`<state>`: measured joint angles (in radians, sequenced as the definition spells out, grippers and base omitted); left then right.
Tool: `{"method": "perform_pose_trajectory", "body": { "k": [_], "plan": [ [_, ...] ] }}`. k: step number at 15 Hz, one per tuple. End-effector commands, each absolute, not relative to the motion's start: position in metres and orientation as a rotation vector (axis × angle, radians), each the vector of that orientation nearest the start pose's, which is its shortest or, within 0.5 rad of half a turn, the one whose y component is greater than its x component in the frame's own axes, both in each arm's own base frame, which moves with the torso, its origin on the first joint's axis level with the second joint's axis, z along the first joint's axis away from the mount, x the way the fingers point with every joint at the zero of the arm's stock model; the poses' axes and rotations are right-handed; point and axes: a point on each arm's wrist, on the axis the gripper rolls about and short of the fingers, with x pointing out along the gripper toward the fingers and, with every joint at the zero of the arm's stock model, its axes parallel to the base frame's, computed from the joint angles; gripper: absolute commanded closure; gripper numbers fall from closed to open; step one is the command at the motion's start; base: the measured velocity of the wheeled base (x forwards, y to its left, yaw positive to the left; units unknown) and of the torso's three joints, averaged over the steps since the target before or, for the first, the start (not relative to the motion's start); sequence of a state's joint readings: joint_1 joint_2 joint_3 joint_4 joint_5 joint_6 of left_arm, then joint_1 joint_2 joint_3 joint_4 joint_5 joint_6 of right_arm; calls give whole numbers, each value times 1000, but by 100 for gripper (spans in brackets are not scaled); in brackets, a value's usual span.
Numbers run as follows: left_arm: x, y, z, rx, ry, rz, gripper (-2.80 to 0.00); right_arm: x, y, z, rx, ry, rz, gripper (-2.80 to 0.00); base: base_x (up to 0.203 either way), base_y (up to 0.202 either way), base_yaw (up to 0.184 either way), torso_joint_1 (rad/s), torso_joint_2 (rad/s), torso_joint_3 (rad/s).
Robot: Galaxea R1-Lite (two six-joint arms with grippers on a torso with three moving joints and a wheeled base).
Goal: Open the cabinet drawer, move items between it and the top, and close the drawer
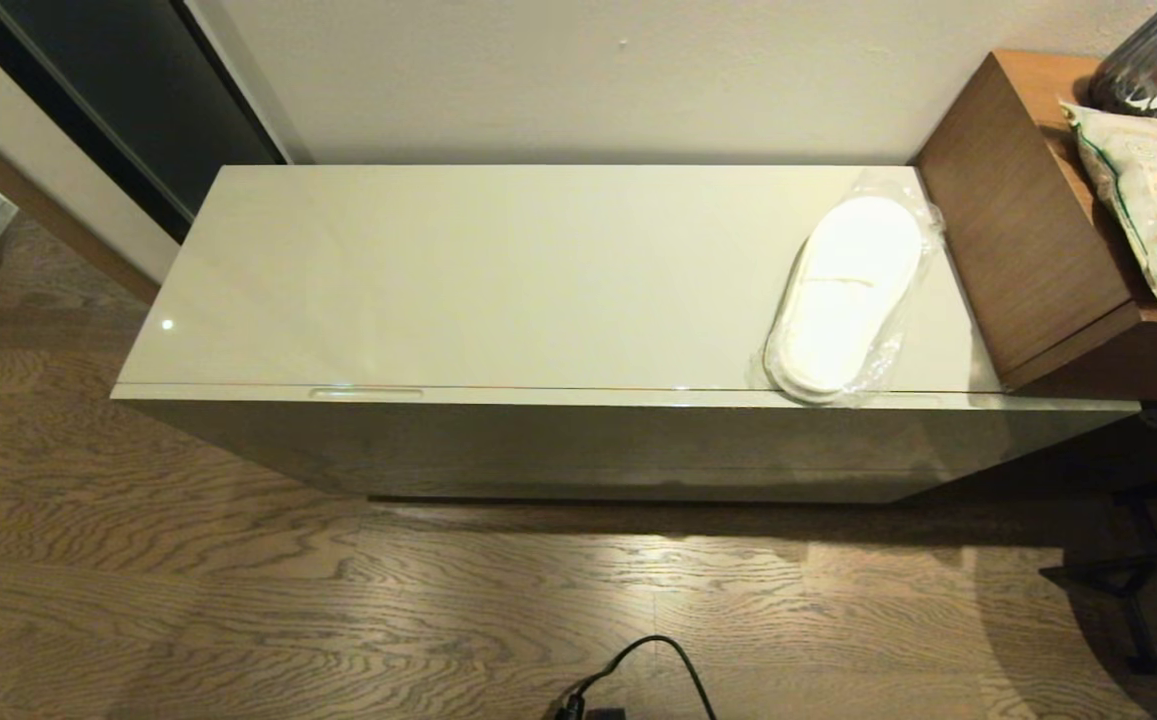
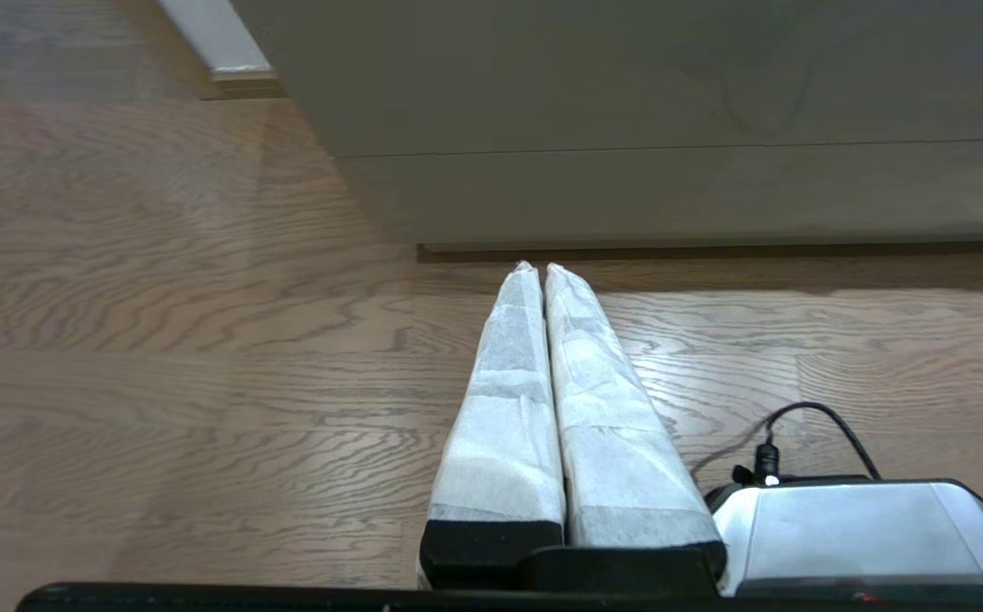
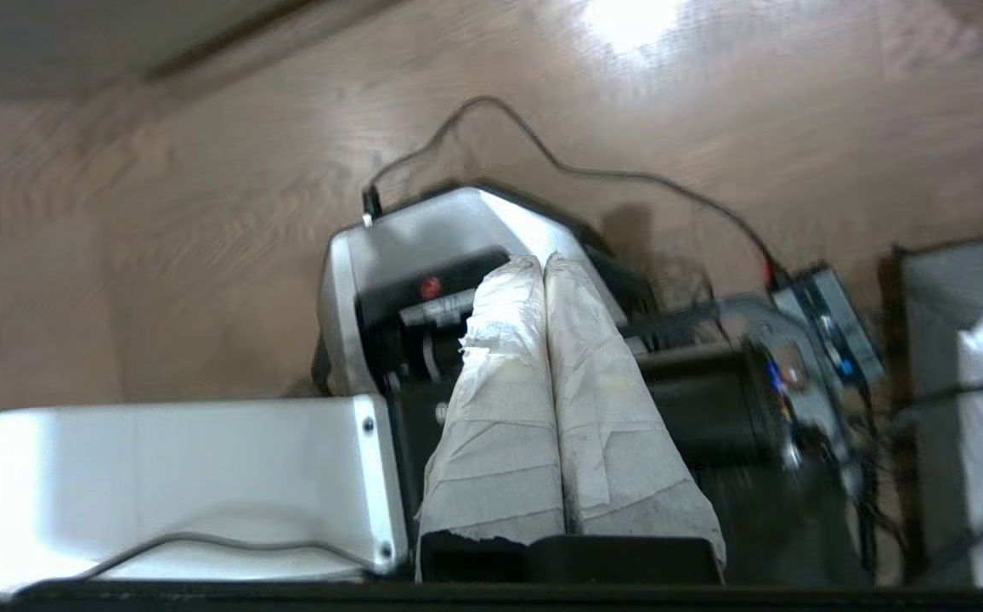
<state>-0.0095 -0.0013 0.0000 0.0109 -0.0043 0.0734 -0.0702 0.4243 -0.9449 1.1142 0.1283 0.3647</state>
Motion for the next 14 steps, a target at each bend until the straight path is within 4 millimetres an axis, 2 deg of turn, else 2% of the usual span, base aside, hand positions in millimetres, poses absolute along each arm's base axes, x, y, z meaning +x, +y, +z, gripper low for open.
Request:
{"method": "perform_pose_trajectory", "body": {
  "k": [1,6,10,12,14],
  "plan": [
    [-23,0,74,74,12,-13,0,-67,8,208,413,552,-71,0,0,0,0,0,0,0],
    [-23,0,74,74,11,-14,0,-58,5,205,372,415,-225,0,0,0,0,0,0,0],
    [-23,0,74,74,11,-14,0,-66,5,198,312,271,-222,0,0,0,0,0,0,0],
    [-23,0,74,74,10,-13,0,-69,4,201,258,236,-279,0,0,0,0,0,0,0],
    [-23,0,74,74,12,-14,0,-74,4,215,221,165,-289,0,0,0,0,0,0,0]
  ]
}}
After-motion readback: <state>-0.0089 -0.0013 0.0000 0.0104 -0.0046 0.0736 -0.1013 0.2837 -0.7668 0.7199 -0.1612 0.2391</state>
